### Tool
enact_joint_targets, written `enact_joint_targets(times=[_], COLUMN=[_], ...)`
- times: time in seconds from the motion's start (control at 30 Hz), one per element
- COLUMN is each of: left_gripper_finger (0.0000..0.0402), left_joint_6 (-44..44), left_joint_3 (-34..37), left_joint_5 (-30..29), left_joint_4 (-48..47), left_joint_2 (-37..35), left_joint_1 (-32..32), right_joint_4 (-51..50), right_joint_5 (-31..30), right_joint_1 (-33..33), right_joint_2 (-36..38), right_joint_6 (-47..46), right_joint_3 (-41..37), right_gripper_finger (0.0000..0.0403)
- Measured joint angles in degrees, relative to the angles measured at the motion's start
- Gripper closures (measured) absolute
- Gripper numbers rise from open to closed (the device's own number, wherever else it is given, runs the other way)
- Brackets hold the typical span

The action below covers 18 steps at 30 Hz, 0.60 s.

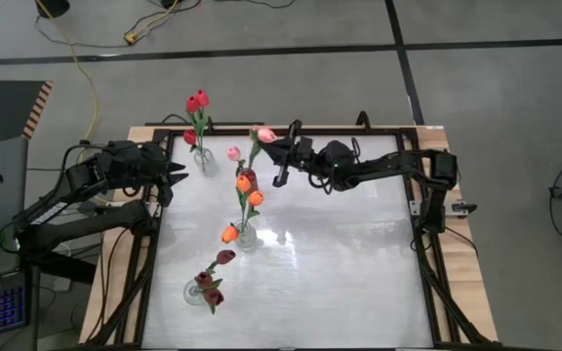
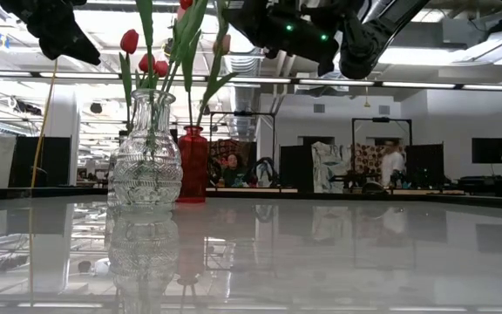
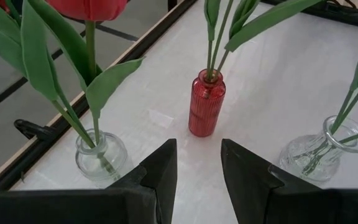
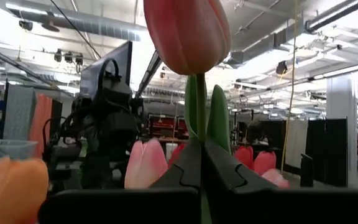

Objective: Sort flowers into vase by color
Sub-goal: Put the pink tulip into the red vase

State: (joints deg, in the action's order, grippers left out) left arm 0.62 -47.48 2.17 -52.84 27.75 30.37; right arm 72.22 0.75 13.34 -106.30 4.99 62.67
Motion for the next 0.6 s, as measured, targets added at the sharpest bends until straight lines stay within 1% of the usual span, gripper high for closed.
enact_joint_targets(times=[0.27, 0.47, 0.6], left_gripper_finger=[0.029, 0.029, 0.029], left_joint_6=[0.0, 0.0, 0.0], left_joint_3=[0.0, 0.0, 0.0], left_joint_5=[0.0, 0.0, 0.0], left_joint_4=[0.0, 0.0, 0.0], left_joint_2=[0.0, 0.0, 0.0], left_joint_1=[0.0, -0.01, 0.0], right_joint_4=[-2.61, -3.78, -6.41], right_joint_5=[-0.61, -0.63, -0.63], right_joint_1=[0.02, -0.11, -0.11], right_joint_2=[0.0, 0.02, 0.02], right_joint_6=[-0.02, -0.02, -0.39], right_joint_3=[-0.02, -0.02, -0.02], right_gripper_finger=[0.0367, 0.0344, 0.0323])
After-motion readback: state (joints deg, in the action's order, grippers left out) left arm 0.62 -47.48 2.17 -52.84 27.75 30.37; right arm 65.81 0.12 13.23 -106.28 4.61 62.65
